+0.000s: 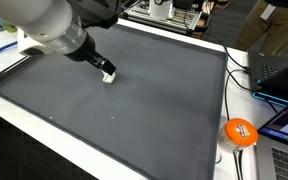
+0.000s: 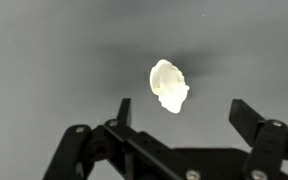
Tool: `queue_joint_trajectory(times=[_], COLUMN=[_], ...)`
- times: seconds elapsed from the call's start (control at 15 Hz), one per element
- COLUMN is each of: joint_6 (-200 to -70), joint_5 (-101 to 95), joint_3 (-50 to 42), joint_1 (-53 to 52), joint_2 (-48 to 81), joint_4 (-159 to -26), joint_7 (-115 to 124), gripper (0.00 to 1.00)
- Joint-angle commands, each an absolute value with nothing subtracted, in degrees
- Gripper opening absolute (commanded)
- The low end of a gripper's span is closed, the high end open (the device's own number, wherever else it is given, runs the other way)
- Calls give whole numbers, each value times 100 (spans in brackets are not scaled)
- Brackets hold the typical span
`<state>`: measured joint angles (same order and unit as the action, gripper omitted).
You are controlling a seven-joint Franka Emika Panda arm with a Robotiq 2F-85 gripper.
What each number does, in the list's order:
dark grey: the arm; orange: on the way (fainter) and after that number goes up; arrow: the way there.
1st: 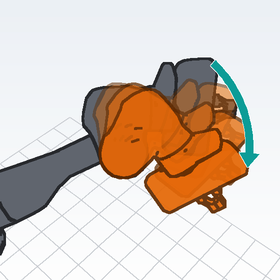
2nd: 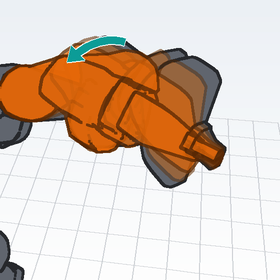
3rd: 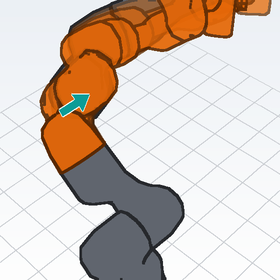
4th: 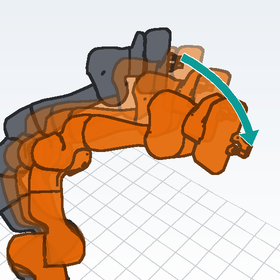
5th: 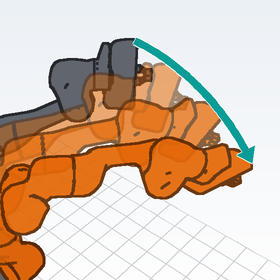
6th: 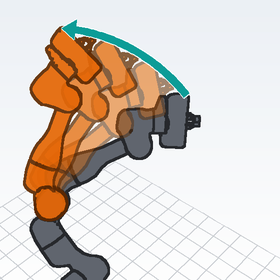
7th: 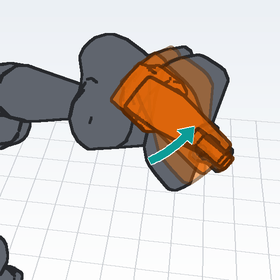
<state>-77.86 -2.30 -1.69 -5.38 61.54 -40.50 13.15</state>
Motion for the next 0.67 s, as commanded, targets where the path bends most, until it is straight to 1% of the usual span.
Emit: queue_joint_trajectory(times=[0.0, 0.4, 0.6], joint_6=[-8152, -9931, -10324], joint_5=[231, 741, 589], joint_3=[1, -156, -235], joint_1=[-324, -364, -438], joint_2=[5323, 4518, 4072], joint_4=[-5291, -6777, -7522], joint_7=[1514, 2283, 2464], gripper=[100, 100, 100])
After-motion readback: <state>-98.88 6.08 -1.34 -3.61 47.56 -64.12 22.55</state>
